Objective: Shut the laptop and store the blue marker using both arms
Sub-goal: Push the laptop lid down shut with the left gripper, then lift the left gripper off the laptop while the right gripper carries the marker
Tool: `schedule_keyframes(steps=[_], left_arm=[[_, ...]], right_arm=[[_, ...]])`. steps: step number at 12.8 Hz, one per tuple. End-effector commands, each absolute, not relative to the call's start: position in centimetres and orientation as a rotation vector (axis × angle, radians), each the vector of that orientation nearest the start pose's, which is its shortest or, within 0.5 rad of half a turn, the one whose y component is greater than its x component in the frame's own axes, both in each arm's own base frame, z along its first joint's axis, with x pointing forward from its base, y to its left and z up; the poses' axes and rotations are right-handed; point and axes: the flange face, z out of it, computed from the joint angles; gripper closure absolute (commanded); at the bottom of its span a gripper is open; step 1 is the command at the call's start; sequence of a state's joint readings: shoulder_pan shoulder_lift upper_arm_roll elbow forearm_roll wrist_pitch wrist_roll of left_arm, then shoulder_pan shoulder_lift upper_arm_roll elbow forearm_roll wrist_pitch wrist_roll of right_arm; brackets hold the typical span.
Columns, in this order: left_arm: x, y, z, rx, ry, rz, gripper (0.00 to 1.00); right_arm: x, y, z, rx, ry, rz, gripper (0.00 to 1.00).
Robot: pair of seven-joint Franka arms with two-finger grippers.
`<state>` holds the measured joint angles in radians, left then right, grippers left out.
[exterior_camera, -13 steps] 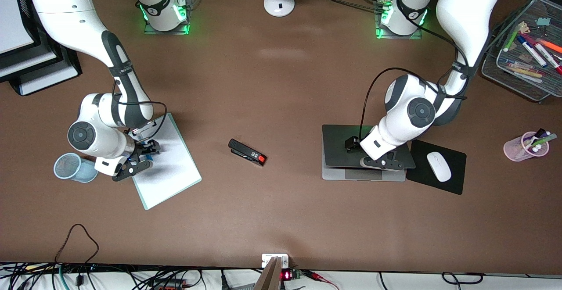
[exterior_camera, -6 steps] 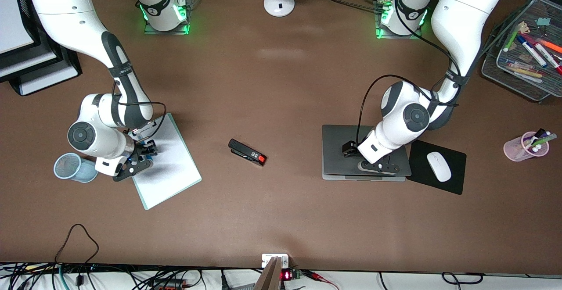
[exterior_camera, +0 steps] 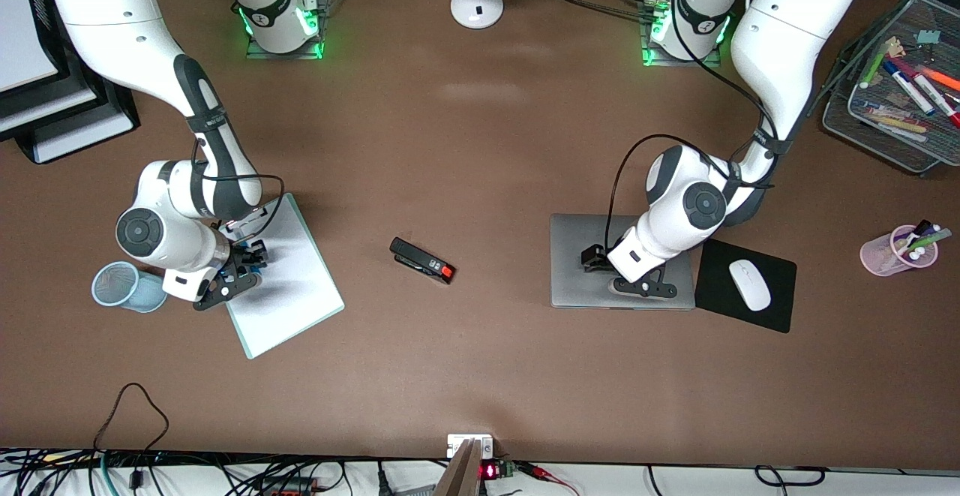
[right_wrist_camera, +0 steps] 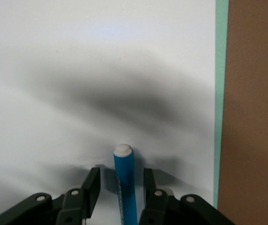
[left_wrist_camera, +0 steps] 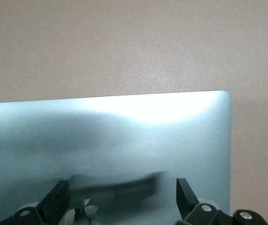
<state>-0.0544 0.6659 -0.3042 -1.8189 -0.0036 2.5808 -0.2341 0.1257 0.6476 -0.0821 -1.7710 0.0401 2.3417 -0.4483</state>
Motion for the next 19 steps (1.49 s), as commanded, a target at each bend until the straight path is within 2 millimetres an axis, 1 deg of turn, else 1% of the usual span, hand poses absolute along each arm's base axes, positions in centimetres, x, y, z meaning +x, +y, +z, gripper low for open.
schedule_keyframes(steps=[1,2,3,4,5,6,7,8,10,13,14,15,17,18,19], left_arm=[[63.1,-22.1,18.8,-3.362,0.068,-0.141,0.00],[63.1,-22.1,18.8,-3.361,0.070,-0.142,0.00],[63.1,-22.2,18.8,-3.363,0.070,-0.141,0.00],[63.1,-22.2,18.8,-3.363,0.070,-0.141,0.00],[63.1,-22.1,18.8,-3.362,0.069,-0.142,0.00],[63.2,-22.0,19.3,-3.361,0.069,-0.150,0.00],[63.5,-21.8,20.7,-3.358,0.067,-0.174,0.00],[63.5,-21.6,22.1,-3.350,0.075,-0.158,0.00],[63.3,-21.5,25.7,-3.328,0.093,-0.116,0.00],[62.6,-20.2,31.5,-3.289,0.099,-0.055,0.00],[62.1,-19.5,34.0,-3.270,0.097,-0.030,0.00],[61.6,-18.8,36.6,-3.254,0.093,-0.022,0.00],[60.1,-17.0,42.2,-3.220,0.073,-0.006,0.00],[59.3,-16.2,44.5,-3.206,0.068,-0.002,0.00],[58.4,-14.9,47.0,-3.190,0.053,-0.001,0.00]], right_arm=[[64.9,3.2,18.8,-3.049,-0.768,0.104,0.59],[64.9,3.2,18.8,-3.049,-0.768,0.104,0.60],[64.9,3.2,18.8,-3.049,-0.768,0.104,0.64],[64.9,3.2,18.8,-3.049,-0.768,0.104,0.71],[64.9,3.2,18.8,-3.049,-0.768,0.104,0.73],[64.9,3.2,18.8,-3.049,-0.768,0.104,0.76],[64.9,3.2,18.8,-3.049,-0.768,0.104,0.77],[64.9,3.2,18.7,-3.049,-0.768,0.106,0.78],[64.9,3.3,18.6,-3.048,-0.770,0.109,0.83],[64.9,3.3,18.7,-3.048,-0.772,0.106,0.91],[64.9,3.3,18.8,-3.044,-0.784,0.106,0.94],[65.0,3.3,19.1,-3.043,-0.793,0.099,0.95],[65.7,3.5,21.1,-3.048,-0.793,0.047,0.96],[65.9,3.6,22.4,-3.049,-0.796,0.022,0.97],[66.1,3.6,23.9,-3.052,-0.797,-0.011,0.97]])
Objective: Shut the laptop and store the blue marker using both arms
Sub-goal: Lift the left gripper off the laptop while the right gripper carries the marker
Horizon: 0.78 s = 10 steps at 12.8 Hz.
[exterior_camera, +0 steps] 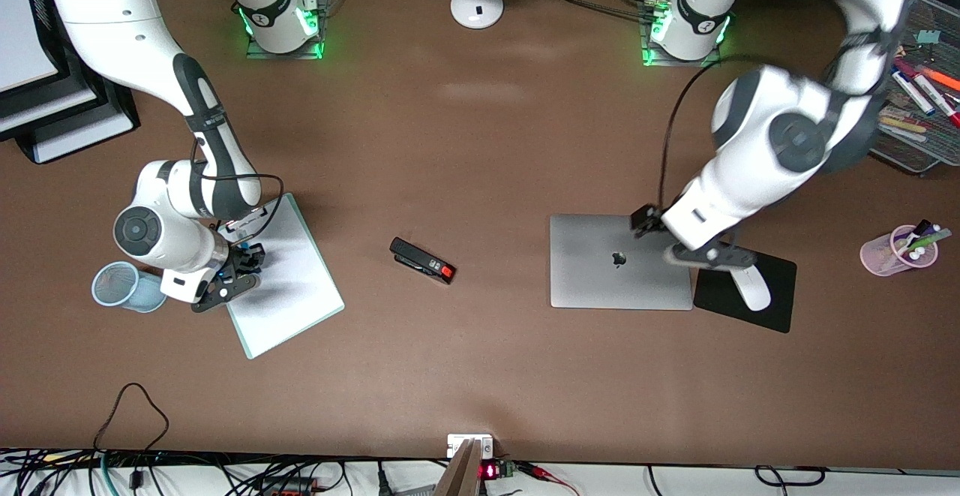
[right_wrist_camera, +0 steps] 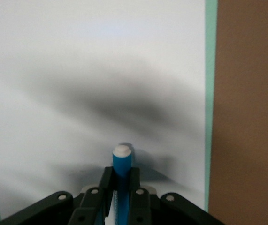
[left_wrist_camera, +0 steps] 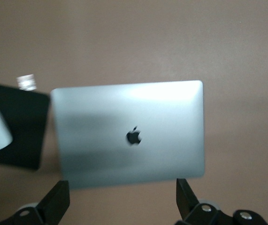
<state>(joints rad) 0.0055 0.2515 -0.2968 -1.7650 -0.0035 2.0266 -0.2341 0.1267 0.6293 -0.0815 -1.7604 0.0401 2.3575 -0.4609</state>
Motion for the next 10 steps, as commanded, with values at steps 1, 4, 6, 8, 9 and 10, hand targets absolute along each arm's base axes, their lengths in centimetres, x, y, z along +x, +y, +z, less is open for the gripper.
schedule_keyframes(steps=[1,4,6,8,9,10], left_arm=[[57.6,-14.2,48.8,-3.178,0.046,0.001,0.00],[55.3,-13.7,52.7,-3.152,0.065,0.010,0.00],[54.1,-13.0,54.6,-3.139,0.046,0.015,0.00],[52.8,-12.2,56.6,-3.127,0.026,0.010,0.00],[52.0,-12.5,57.6,-3.121,0.035,0.007,0.00],[51.5,-12.9,57.8,-3.114,0.046,0.029,0.00]], right_arm=[[66.3,3.7,25.9,-3.055,-0.801,-0.054,0.97],[66.4,3.6,33.6,-3.043,-0.875,-0.193,0.97],[66.3,1.1,38.4,-2.981,-1.180,-0.294,0.97],[66.0,-2.7,42.1,-2.904,-1.447,-0.378,0.97],[65.8,-4.4,43.4,-2.867,-1.559,-0.404,0.97],[65.6,-5.1,44.5,-2.828,-1.660,-0.426,0.97]])
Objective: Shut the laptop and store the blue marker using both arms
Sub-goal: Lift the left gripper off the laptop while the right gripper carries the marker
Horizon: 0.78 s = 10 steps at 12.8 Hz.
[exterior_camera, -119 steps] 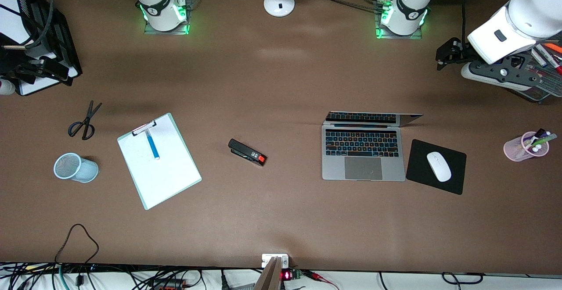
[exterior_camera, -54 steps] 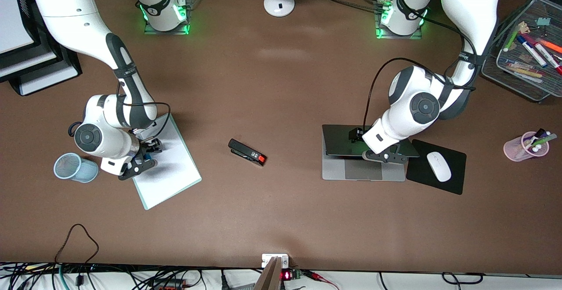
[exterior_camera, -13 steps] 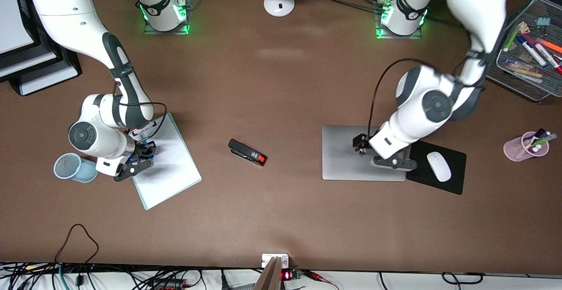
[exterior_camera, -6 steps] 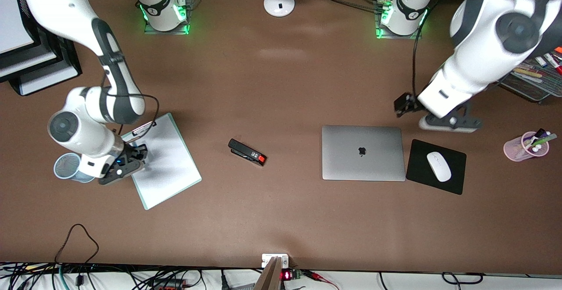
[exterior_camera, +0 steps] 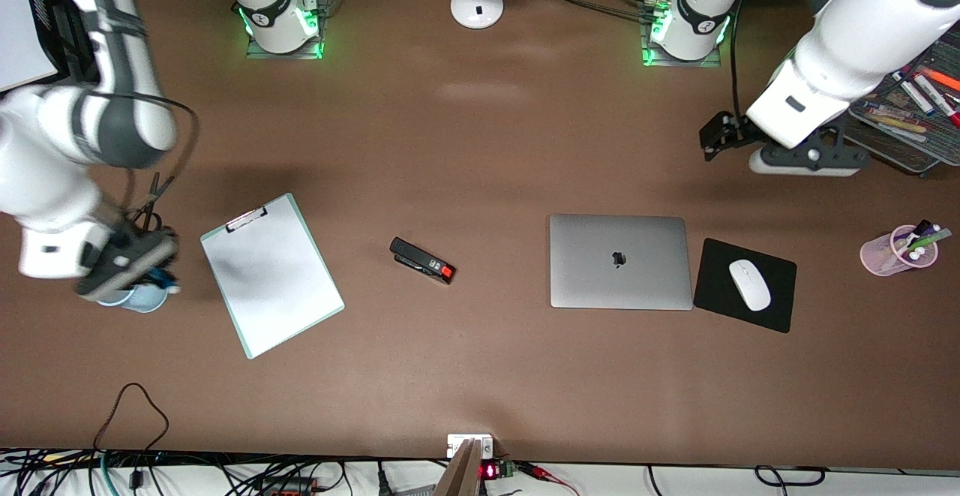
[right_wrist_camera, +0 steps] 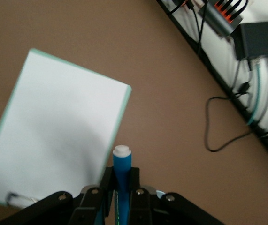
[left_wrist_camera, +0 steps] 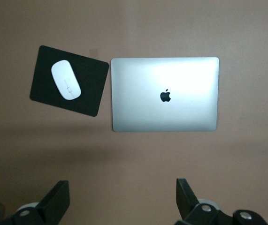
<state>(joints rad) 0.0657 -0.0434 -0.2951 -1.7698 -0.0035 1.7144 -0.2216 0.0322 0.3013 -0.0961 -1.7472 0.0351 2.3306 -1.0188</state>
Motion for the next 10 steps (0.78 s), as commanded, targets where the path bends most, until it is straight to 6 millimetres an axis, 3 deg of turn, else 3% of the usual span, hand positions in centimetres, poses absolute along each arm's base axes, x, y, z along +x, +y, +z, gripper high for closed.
schedule_keyframes(steps=[1,3,6,7,10], left_arm=[[51.3,-12.4,58.6,-3.112,0.035,0.039,0.00],[51.3,-11.0,60.7,-3.114,0.066,0.055,0.00],[50.6,-10.8,61.0,-3.104,0.098,0.107,0.00],[50.1,-10.1,62.0,-3.103,0.079,0.082,0.00],[50.2,-8.1,62.3,-3.102,0.190,0.069,0.00]], right_arm=[[65.4,-5.8,45.6,-2.793,-1.734,-0.450,0.97],[65.2,-7.2,45.6,-2.695,-1.843,-0.489,0.97],[65.1,-9.4,44.5,-2.490,-2.014,-0.594,0.97],[64.9,-10.2,44.4,-2.423,-2.081,-0.619,0.97],[64.3,-12.8,42.6,-2.164,-2.298,-0.621,0.97]])
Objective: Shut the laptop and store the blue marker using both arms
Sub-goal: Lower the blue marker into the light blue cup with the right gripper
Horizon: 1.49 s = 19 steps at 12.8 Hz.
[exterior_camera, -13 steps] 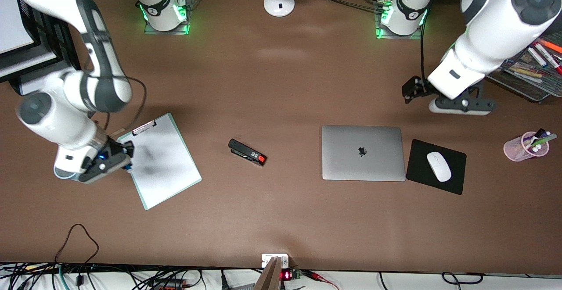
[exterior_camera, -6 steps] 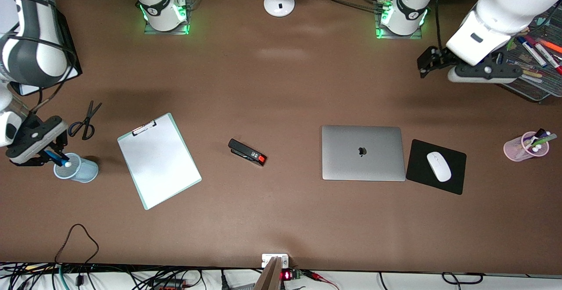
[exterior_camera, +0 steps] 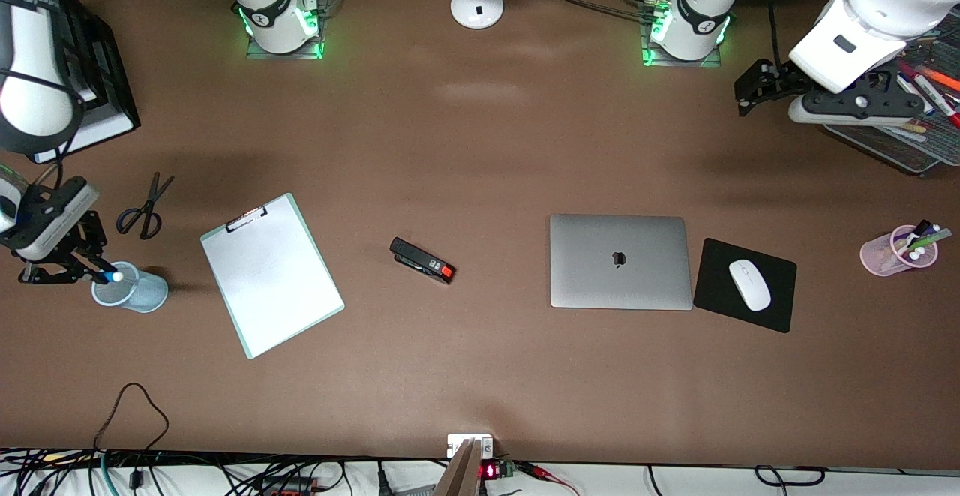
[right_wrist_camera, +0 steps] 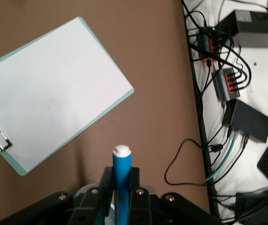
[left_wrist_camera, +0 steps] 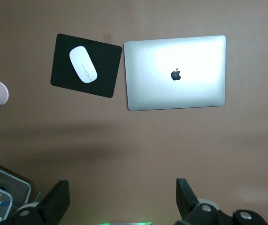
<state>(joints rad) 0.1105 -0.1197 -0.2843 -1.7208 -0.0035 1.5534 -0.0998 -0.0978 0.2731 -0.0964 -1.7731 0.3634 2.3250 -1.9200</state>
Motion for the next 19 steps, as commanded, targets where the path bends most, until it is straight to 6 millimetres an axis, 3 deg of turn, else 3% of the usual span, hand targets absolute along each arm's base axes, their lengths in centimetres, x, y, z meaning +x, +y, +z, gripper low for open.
schedule_keyframes(steps=[1,8,9,13,17,19], left_arm=[[50.4,-7.6,62.4,-3.101,0.231,0.061,0.00],[50.7,-8.0,62.5,-3.105,0.230,0.028,0.00],[50.6,-8.1,62.6,-3.102,0.234,0.030,0.00],[51.0,-8.1,66.4,-3.112,0.238,-0.005,0.00],[50.8,-8.0,66.7,-3.120,0.247,0.002,0.00],[50.8,-7.9,66.6,-3.125,0.252,0.023,0.00]], right_arm=[[63.8,-13.6,41.5,-2.076,-2.305,-0.612,0.97],[60.8,-18.5,37.0,-1.741,-2.279,-0.691,0.97],[60.7,-19.4,36.6,-1.723,-2.276,-0.696,0.97],[62.3,-23.3,35.4,-1.614,-2.261,-0.703,0.97],[61.8,-26.6,33.4,-1.565,-2.193,-0.753,0.97],[61.4,-26.3,32.9,-1.524,-2.139,-0.797,0.97]])
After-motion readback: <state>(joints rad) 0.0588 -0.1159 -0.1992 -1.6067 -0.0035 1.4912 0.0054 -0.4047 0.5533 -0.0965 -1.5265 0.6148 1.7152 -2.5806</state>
